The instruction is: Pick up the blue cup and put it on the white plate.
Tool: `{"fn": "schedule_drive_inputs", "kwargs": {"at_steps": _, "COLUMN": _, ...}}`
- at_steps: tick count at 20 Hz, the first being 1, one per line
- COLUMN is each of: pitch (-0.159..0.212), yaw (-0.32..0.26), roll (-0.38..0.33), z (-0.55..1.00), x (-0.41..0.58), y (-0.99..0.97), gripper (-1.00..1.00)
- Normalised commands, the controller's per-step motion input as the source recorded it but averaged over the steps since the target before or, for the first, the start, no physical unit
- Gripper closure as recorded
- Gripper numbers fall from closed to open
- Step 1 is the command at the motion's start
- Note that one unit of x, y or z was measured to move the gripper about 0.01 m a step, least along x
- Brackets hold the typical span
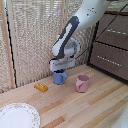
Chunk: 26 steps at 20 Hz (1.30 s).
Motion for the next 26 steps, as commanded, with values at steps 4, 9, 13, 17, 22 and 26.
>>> {"fn": "schedule_drive_inputs", "kwargs": {"at_steps": 4, "pitch": 0.03, "yaw": -0.028, "roll": 0.034, "z": 0.97, "x": -0.109, "y": 0.25, "gripper": 1.0}}
{"fn": "schedule_drive_inputs", "kwargs": {"at_steps": 9, "pitch": 0.068, "yaw": 0.0, "roll": 0.021, "z": 0.96, "x": -0.079, "y": 0.36, "gripper": 1.0}}
{"fn": "schedule_drive_inputs", "kwargs": {"at_steps": 13, "pitch": 0.059, "yaw": 0.004, "roll": 0.042, "z": 0.84, "x": -0.217, "y": 0.54, "gripper": 1.0}}
{"fn": "schedule_drive_inputs", "kwargs": {"at_steps": 17, "pitch": 0.0, "yaw": 0.0, "roll": 0.026, "z": 0.7, "x": -0.405, "y": 0.76, "gripper": 1.0}}
{"fn": "schedule_drive_inputs", "kwargs": {"at_steps": 22, "pitch": -0.006, "yaw": 0.0, "roll": 0.0, "z": 0.53, "x": -0.385, "y": 0.85, "gripper": 1.0}}
{"fn": "schedule_drive_inputs", "kwargs": {"at_steps": 26, "pitch": 0.0, "yaw": 0.0, "roll": 0.0, "z": 0.22, "x": -0.357, "y": 0.91, "gripper": 1.0}}
